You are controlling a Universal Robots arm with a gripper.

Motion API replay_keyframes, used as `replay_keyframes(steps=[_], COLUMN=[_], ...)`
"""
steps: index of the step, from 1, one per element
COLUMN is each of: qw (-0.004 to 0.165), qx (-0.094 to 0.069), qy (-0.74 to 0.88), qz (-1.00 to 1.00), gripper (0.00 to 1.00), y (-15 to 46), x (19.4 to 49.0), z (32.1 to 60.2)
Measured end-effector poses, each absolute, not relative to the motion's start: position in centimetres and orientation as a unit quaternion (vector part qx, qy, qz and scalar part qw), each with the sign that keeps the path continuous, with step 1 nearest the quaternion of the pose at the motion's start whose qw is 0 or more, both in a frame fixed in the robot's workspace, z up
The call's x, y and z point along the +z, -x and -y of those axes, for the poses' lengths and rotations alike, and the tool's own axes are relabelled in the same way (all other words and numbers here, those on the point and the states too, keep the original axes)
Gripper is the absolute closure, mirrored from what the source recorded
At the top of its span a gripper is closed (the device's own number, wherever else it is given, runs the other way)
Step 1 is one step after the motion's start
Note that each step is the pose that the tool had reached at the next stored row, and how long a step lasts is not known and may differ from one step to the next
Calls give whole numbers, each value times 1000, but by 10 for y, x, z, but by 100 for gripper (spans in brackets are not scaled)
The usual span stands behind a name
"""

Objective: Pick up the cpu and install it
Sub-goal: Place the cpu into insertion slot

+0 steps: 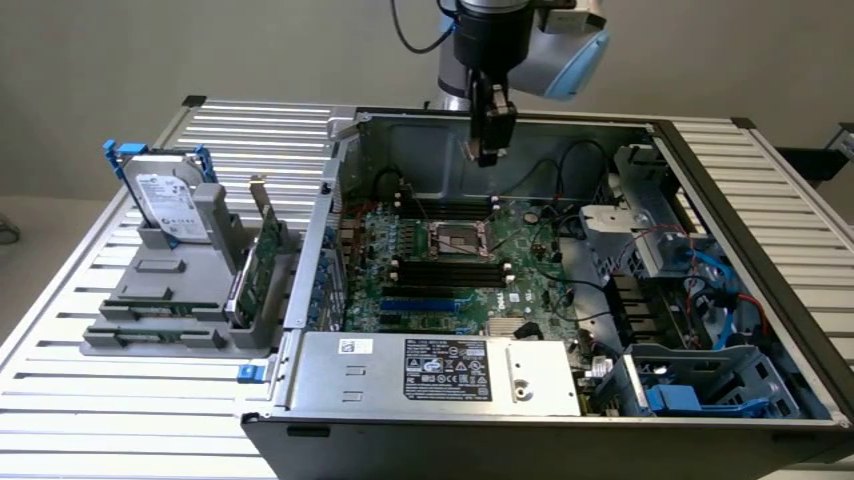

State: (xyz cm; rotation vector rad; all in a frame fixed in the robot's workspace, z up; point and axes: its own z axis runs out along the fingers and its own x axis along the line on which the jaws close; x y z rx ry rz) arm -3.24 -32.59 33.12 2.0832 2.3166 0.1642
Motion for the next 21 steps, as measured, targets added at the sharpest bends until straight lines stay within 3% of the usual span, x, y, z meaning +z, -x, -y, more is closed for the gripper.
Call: replay_keyframes(steps=[21], qw=[17], qx=[51], qy=[-751], qz=[-658], gripper=[45], y=[50], x=[321], z=[327])
